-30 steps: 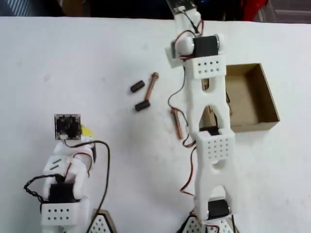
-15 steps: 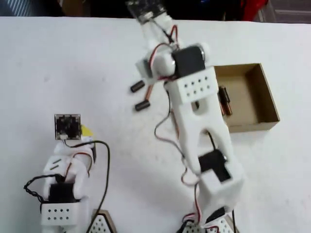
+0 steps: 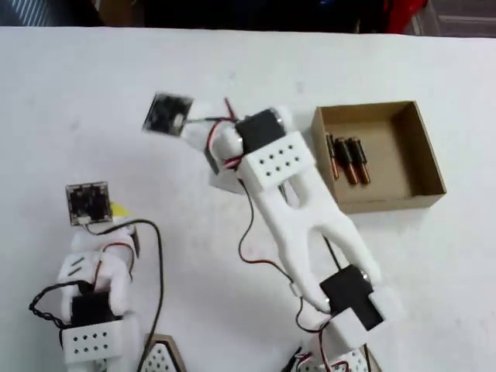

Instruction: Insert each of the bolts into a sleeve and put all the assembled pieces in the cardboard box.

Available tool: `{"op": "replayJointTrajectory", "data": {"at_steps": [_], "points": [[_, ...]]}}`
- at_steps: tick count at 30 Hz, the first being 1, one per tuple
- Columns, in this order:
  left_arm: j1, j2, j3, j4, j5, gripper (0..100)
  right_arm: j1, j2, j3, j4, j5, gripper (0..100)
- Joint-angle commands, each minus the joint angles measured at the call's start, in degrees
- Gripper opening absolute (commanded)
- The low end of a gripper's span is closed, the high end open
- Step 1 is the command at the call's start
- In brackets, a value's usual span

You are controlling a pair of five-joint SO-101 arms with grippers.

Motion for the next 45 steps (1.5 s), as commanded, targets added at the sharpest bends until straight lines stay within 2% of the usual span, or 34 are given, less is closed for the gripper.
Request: {"op": "replayJointTrajectory", "data": {"at_steps": [1,16,21,24,33,45], "points": [[-1.63,-0.75,-0.7,-0.26,-0.7,2,0.57,0.92,3.08,-7.25,6.07,18.4],[-1.63,-0.75,-0.7,-0.26,-0.7,2,0.48,19.12,4.04,-22.37,18.29,18.3],[-1.63,-0.75,-0.7,-0.26,-0.7,2,0.66,21.32,3.96,-24.13,18.55,12.4],[-1.63,-0.75,-0.62,-0.26,-0.7,2,2.07,21.76,3.78,-24.84,21.1,12.5],[-1.54,-0.75,-0.44,-0.26,-0.7,2,6.02,22.55,1.05,-25.71,21.19,17.0],[-1.36,-0.75,-0.35,-0.26,-0.7,2,4.79,29.14,0.79,-31.43,21.27,16.6]]}}
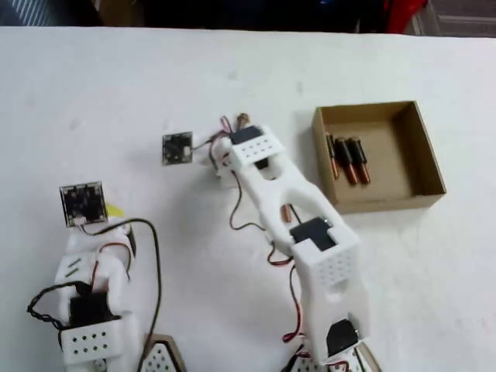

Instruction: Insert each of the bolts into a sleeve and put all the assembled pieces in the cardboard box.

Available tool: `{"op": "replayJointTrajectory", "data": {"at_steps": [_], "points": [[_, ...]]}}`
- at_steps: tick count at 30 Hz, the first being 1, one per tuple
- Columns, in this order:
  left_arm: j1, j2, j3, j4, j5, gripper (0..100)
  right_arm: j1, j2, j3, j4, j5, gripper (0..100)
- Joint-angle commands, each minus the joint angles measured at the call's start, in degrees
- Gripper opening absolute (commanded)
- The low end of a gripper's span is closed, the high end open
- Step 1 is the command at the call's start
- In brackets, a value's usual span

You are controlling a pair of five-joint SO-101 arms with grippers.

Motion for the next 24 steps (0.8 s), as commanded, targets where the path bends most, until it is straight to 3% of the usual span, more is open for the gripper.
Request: {"op": "replayJointTrajectory", "data": {"at_steps": [1,6,10,24], "points": [[-0.22,-0.75,-0.35,-0.26,-0.7,2,-0.48,0.13,-1.67,-0.75,0.44,15.6],[-0.22,-0.75,-0.35,-0.26,-0.7,2,-0.84,-0.92,-1.32,0.66,0.44,1.8],[-0.22,-0.75,-0.35,-0.26,-0.7,2,-1.89,-1.89,-1.58,6.55,-0.79,2.2],[-0.22,-0.75,-0.35,-0.26,-0.7,2,-4.79,-20.88,-1.58,19.38,-25.58,1.7]]}}
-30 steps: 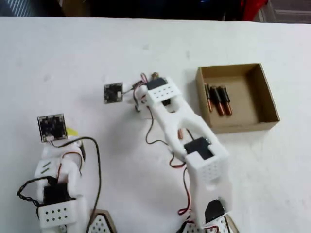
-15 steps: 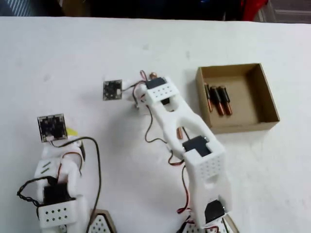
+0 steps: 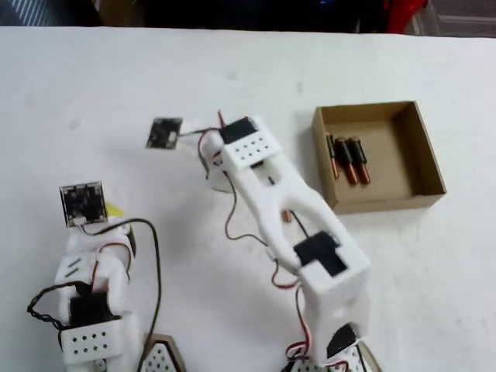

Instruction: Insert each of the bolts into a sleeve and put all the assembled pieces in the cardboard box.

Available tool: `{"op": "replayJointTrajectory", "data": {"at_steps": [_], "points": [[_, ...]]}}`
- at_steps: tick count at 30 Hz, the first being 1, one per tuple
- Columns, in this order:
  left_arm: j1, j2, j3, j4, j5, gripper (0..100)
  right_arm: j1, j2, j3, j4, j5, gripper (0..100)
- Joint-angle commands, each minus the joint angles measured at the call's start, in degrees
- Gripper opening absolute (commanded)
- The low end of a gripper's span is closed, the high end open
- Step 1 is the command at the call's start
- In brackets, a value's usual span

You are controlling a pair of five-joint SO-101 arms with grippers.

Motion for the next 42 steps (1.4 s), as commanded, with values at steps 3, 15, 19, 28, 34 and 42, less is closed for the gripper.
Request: {"op": "replayJointTrajectory", "data": {"at_steps": [3,15,19,28,34,42], "points": [[-0.22,-0.75,-0.35,-0.26,-0.7,2,-0.31,-11.21,-0.44,5.23,-11.96,1.7],[-0.13,-0.75,-0.26,-0.18,-0.7,2,3.38,-6.29,11.96,-1.19,-24.0,1.7],[-0.04,-0.75,-0.26,-0.18,-0.7,2,3.47,-1.63,11.87,-2.24,-24.0,2.1],[-0.04,-0.75,0.18,-0.35,-0.7,2,2.77,3.74,11.78,-2.33,-23.65,5.5],[-0.04,-0.75,0.18,-0.35,-0.7,2,0.84,3.56,11.34,-2.24,-23.56,13.4],[-0.04,-0.75,0.18,-0.35,-0.7,2,0.22,4.35,9.41,-2.33,-23.56,7.8]]}}
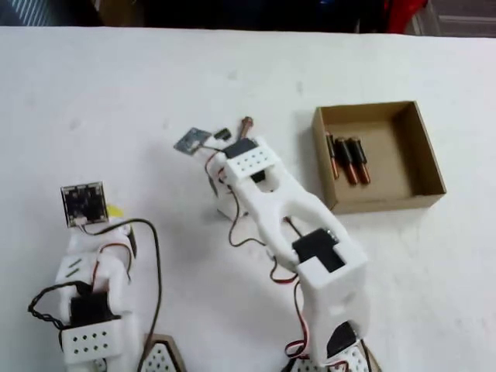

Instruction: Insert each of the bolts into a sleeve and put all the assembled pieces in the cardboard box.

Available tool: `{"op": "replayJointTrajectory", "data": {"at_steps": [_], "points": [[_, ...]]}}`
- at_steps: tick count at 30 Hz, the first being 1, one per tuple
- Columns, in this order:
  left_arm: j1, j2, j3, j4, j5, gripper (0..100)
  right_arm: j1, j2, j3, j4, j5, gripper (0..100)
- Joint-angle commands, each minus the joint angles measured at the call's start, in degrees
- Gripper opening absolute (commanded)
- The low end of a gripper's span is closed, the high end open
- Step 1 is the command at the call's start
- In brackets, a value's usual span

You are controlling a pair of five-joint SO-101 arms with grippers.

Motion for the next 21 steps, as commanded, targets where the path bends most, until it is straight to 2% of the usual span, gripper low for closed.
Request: {"op": "replayJointTrajectory", "data": {"at_steps": [1,3,10,21], "points": [[-0.04,-0.75,-0.44,-0.35,-0.7,2,-0.31,0.13,-2.9,-0.31,-0.18,5.4],[-0.04,-0.75,-0.44,-0.35,-0.7,2,0.13,1.19,-2.9,-0.31,-0.18,2.4],[-0.04,-0.75,-0.35,-0.35,-0.7,2,0.57,2.95,-4.04,0.22,-0.18,2.3],[-0.04,-0.75,-0.35,-0.35,-0.7,2,0.57,-18.51,-13.89,16.4,-0.62,1.7]]}}
